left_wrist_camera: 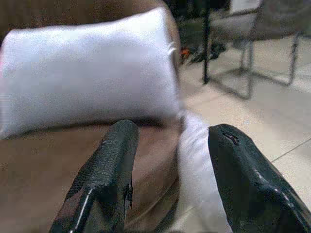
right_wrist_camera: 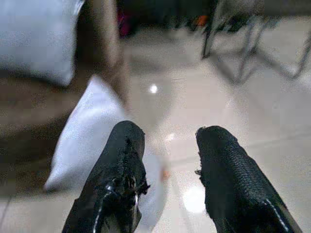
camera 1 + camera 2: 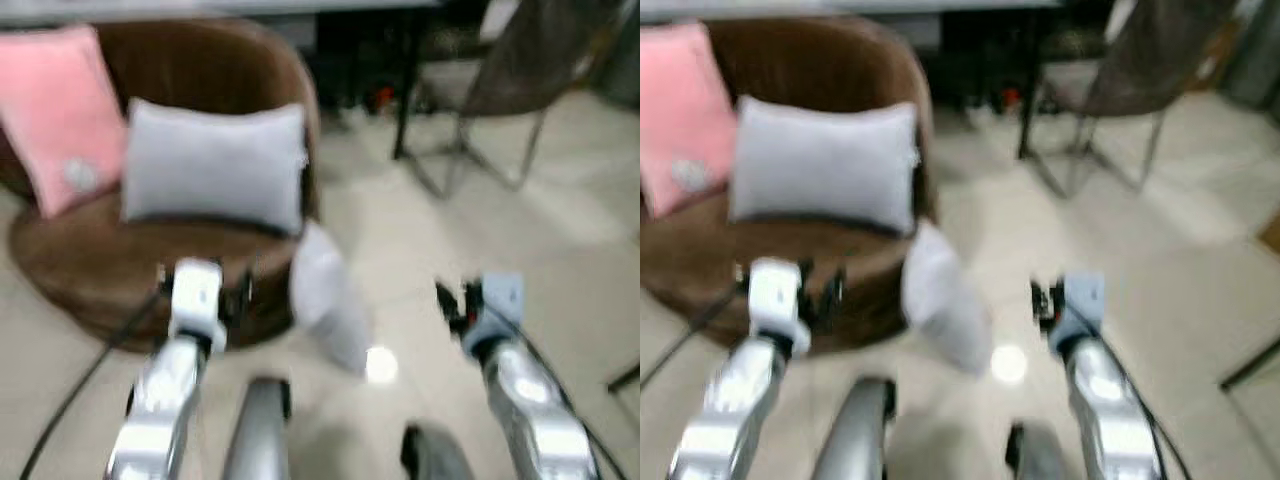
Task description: Move the pillow to the sofa from floor
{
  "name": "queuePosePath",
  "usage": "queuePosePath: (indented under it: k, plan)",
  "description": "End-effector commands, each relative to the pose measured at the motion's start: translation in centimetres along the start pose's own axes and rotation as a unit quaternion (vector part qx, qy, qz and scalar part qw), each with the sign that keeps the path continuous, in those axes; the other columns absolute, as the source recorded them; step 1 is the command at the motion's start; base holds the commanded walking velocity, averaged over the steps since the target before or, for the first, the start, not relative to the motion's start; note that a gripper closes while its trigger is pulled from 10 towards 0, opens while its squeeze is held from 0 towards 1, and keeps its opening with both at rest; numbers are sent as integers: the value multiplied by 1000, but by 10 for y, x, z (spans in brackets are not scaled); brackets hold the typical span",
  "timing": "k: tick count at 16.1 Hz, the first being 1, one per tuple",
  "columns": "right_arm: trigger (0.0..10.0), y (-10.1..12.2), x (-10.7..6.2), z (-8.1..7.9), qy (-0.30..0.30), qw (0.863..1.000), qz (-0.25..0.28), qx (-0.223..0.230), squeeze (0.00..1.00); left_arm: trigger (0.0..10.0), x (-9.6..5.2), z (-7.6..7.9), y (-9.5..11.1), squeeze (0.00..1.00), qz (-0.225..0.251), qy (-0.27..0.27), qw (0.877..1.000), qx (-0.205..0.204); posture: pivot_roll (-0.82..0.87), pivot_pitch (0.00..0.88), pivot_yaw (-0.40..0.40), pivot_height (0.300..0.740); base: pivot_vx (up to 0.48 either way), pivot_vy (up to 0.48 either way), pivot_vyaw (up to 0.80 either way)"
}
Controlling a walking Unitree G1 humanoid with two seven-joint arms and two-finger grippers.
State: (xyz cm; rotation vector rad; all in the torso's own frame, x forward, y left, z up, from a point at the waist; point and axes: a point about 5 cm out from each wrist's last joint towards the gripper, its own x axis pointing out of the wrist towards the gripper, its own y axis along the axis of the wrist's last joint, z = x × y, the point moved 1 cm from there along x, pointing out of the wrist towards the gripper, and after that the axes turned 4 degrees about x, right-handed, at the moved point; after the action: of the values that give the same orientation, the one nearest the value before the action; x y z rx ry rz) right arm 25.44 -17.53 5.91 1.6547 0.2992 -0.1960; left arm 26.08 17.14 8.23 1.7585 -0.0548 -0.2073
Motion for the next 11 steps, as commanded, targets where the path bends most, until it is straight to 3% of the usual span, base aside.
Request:
queuePosePath:
  k: [1, 11]
  plan:
    - [10000, 11, 3, -3, 7, 1000, 19, -5, 0, 10000, 6, -4, 13, 0, 23, 2, 1000, 7, 57, 0, -1, 590, 330, 0, 0]
    - [10000, 11, 4, -3, 7, 1000, 21, -6, 0, 10000, 6, -3, 14, 0, 23, -7, 1000, 7, 57, 0, 8, 590, 355, 0, 0]
